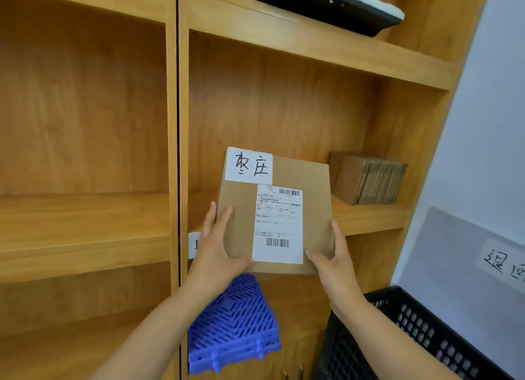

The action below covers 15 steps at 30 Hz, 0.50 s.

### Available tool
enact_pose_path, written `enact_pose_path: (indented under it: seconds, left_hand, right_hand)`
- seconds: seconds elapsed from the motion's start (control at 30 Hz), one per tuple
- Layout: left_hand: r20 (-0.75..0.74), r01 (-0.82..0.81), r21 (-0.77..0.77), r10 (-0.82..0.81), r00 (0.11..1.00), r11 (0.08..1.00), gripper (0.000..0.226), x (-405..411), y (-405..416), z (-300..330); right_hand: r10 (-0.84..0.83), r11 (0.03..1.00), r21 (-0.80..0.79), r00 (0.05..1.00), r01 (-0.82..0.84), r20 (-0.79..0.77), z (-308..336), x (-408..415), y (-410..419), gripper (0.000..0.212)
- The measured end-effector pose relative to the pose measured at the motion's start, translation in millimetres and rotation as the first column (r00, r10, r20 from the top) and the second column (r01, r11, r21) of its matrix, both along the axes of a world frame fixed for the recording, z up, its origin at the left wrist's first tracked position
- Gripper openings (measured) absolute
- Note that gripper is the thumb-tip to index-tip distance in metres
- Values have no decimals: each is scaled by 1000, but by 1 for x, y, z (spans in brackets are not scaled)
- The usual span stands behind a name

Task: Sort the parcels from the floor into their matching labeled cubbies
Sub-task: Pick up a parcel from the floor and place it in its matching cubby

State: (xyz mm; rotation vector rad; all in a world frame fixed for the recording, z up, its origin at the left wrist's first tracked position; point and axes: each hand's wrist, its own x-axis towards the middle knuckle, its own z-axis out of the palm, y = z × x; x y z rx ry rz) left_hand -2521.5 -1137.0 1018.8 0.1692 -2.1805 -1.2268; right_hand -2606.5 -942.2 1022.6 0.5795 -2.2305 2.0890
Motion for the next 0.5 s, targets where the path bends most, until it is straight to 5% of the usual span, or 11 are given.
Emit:
enact_pose_path:
  seconds: [0.5]
  left_hand:
    - [51, -155, -150, 164, 985, 976, 102, -62, -54, 48]
  right_hand:
    - [136, 989, -59, 989, -139, -58, 32, -102, -65, 72]
